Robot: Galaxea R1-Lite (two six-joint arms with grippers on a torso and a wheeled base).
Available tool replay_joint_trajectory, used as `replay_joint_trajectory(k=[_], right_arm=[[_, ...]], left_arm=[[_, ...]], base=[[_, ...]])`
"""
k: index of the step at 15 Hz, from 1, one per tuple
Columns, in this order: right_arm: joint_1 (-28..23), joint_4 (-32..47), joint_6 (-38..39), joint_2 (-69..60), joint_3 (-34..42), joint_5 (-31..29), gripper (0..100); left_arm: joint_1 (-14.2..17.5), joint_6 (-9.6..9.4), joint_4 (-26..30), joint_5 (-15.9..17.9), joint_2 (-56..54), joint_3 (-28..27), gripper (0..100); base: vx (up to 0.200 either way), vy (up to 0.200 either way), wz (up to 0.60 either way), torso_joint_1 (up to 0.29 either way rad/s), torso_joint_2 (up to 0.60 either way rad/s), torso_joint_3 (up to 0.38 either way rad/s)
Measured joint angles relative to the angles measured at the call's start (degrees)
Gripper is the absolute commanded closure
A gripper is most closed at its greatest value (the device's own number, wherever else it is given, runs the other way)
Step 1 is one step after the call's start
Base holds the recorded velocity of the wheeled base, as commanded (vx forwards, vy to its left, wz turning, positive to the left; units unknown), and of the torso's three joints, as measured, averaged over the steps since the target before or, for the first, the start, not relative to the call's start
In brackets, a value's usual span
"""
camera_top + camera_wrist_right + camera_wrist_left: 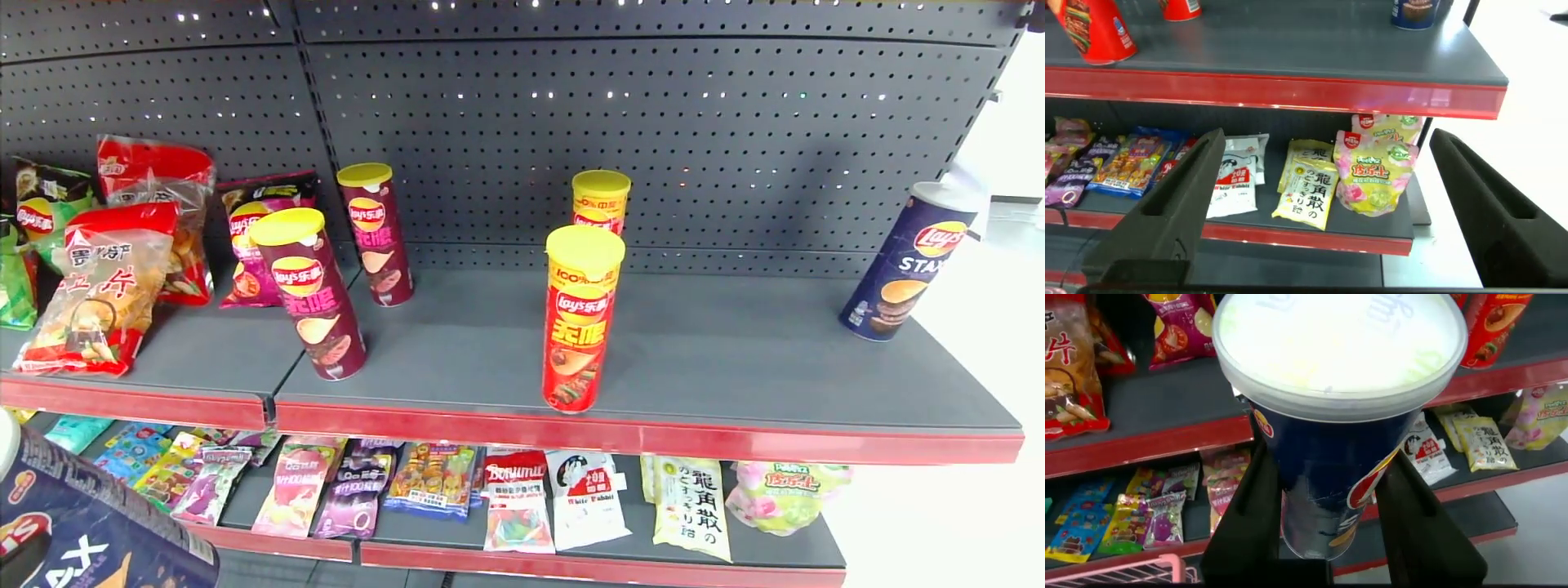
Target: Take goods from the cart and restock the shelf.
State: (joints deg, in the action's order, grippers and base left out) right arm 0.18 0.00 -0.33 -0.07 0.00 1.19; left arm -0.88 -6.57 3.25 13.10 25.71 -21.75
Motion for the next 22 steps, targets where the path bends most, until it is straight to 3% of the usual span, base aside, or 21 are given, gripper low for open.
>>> replay_joint_trajectory(k=[2, 8, 22], right_arm=[[0.0, 0.0, 0.0, 0.0, 0.0, 0.0, 0], [-0.1, 0.0, 0.0, 0.0, 0.0, 0.0, 0], [0.0, 0.0, 0.0, 0.0, 0.0, 0.0, 0]], left_arm=[[0.0, -0.38, 0.0, 0.0, -0.1, 0.0, 100], [0.0, -2.35, 0.1, -0.1, -0.1, 0.2, 100], [0.0, -2.46, 0.1, 0.0, -0.2, 0.2, 100]], base=[[0.0, 0.0, -0.6, 0.002, 0.0, 0.005], [0.0, 0.0, 0.0, 0.0, 0.0, 0.0], [0.0, -0.2, 0.0, 0.0, 0.0, 0.001]])
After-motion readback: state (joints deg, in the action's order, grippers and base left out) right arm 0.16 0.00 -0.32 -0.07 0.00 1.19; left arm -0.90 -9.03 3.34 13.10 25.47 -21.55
